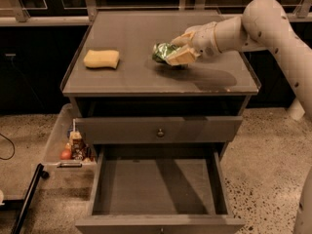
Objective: Pick green can from middle drawer and place on counter
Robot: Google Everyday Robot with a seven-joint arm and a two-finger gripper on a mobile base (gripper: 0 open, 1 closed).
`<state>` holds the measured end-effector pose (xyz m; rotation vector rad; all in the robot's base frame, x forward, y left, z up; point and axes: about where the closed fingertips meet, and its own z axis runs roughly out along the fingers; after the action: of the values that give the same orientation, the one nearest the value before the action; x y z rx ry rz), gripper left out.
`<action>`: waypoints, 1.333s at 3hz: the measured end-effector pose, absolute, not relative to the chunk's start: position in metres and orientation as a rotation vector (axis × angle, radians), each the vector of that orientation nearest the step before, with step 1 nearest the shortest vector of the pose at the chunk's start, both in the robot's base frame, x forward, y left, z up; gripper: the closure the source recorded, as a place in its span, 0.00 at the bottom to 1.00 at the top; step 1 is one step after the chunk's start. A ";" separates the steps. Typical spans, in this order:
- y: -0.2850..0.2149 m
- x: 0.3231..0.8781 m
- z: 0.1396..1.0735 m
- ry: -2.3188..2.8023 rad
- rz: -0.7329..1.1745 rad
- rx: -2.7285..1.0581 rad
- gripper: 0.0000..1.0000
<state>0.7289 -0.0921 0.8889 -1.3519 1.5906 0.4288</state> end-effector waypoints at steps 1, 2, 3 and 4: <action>-0.084 0.734 0.875 1.630 0.438 -1.313 1.00; -0.083 0.734 0.875 1.631 0.439 -1.312 0.81; -0.083 0.734 0.875 1.631 0.439 -1.312 0.57; -0.083 0.734 0.875 1.631 0.439 -1.312 0.34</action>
Offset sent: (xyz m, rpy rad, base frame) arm 0.0042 0.0071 -0.0116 0.0097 0.0248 -0.0289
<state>0.7340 -0.0832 0.8748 -1.3121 1.6309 0.4392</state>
